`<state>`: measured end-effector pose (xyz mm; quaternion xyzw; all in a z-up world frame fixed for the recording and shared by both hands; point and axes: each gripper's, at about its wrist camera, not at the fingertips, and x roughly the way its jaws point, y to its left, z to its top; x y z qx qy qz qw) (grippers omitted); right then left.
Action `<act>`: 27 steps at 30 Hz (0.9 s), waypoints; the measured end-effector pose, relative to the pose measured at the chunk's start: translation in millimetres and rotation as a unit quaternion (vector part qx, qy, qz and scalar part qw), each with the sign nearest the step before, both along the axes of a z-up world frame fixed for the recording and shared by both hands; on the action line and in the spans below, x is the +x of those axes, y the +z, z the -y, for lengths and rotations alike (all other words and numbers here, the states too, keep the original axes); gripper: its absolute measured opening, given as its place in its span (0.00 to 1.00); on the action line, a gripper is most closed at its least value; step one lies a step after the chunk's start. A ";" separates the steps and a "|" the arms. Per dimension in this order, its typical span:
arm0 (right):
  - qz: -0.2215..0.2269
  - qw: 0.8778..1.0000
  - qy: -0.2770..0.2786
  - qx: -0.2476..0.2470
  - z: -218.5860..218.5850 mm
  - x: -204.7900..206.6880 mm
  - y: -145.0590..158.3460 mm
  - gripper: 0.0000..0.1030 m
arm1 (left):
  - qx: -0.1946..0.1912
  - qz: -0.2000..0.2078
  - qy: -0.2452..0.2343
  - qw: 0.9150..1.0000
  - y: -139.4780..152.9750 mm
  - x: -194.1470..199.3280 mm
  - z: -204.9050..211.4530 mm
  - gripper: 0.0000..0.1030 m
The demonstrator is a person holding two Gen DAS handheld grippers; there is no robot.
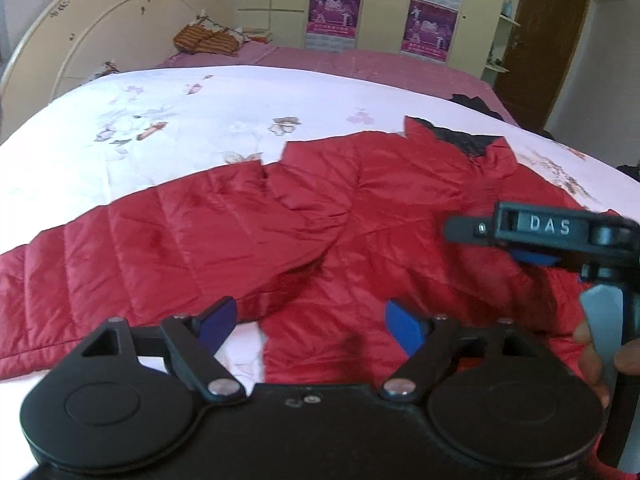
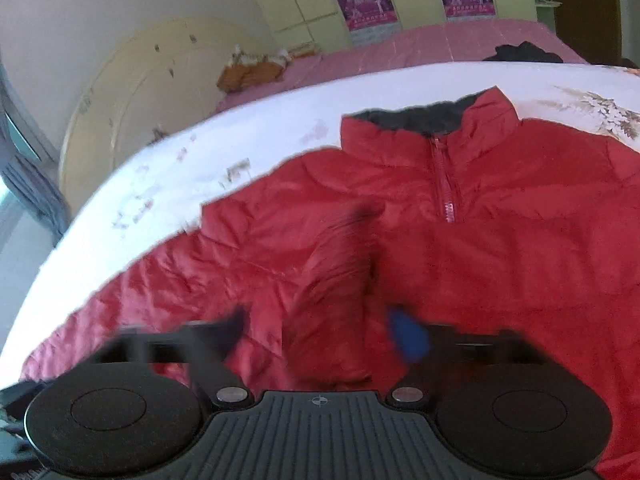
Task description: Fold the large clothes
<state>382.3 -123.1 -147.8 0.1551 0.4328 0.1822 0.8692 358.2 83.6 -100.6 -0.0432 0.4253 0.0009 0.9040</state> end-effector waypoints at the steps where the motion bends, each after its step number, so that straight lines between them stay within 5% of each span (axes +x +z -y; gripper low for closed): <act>1: 0.005 1.000 -0.002 -0.002 2.4 0.6 4.8 0.82 | -0.003 0.001 -0.003 1.000 0.2 0.3 2.5 0.80; 5: 0.022 0.999 -0.039 0.004 34.4 -6.3 21.4 0.82 | -0.019 0.002 -0.031 0.999 0.7 5.4 19.2 0.86; 12: 0.069 0.989 -0.097 -0.089 92.6 -34.3 38.3 0.82 | -0.036 0.002 -0.069 0.997 -8.6 26.7 57.1 0.88; 14: 0.073 0.985 -0.116 -0.102 109.9 -41.4 39.0 0.82 | -0.034 0.008 -0.075 0.997 -13.8 35.5 65.1 0.81; 16: 0.068 0.983 -0.133 -0.108 126.2 -45.9 38.1 0.82 | -0.032 0.007 -0.070 0.997 -20.6 44.4 68.7 0.57; 18: 0.066 0.980 -0.149 -0.114 141.0 -49.3 36.6 0.81 | -0.072 0.008 -0.060 0.996 -28.5 51.5 62.2 0.29; 19: 0.066 0.979 -0.153 -0.118 146.6 -50.3 36.7 0.81 | -0.086 0.003 -0.052 0.995 -31.6 54.8 58.8 0.23; 27: 0.060 0.969 -0.189 -0.145 190.4 -42.1 29.6 0.81 | -0.082 0.043 -0.018 0.996 -22.5 51.5 44.9 0.09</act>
